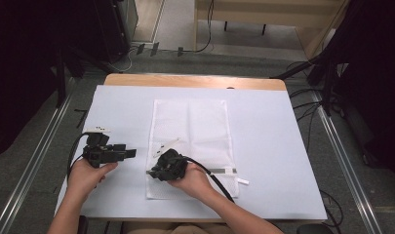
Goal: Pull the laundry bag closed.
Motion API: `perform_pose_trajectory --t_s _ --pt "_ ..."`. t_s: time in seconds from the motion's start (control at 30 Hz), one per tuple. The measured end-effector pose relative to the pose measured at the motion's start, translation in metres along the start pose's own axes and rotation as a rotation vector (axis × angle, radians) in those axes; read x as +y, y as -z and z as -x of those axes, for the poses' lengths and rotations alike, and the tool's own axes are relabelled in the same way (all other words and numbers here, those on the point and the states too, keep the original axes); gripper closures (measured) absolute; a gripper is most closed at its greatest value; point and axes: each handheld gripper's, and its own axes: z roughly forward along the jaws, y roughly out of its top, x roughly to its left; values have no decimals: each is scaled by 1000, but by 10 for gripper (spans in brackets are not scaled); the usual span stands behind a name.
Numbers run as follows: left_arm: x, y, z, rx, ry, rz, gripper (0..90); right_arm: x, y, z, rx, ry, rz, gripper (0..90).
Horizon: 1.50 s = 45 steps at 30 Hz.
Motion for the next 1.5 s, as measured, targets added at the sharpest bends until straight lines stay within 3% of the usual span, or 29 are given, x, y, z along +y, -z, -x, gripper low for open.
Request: perform_pose_trajectory --t_s 0.37,0.47,0.73,0.8,1.03,1.17,1.2,1.33,1.5 --pt "0 1 0 -2 -1 -1 389 4 -8 -3 -11 12 1 849" --pt "-1 1 -1 0 -1 -2 392 4 -8 -4 -23 36 0 866" --pt "-6 -2 4 -31 -65 -23 417 6 -2 -3 -29 50 12 875" --pt "-7 -2 4 -37 -63 -21 427 7 0 -2 -27 43 20 875" --pt "-12 -1 7 -90 -110 -18 451 10 7 -1 -22 36 46 874" --pt "-14 -4 11 -131 -134 -50 465 14 12 0 -25 44 52 874" --pt "-15 -8 14 -149 -161 -73 466 15 13 0 -25 42 52 874" --pt "-17 -14 18 -178 -194 -122 466 16 15 2 -31 37 64 875" --pt "-17 -17 20 -193 -202 -129 466 20 19 2 -38 39 75 874"
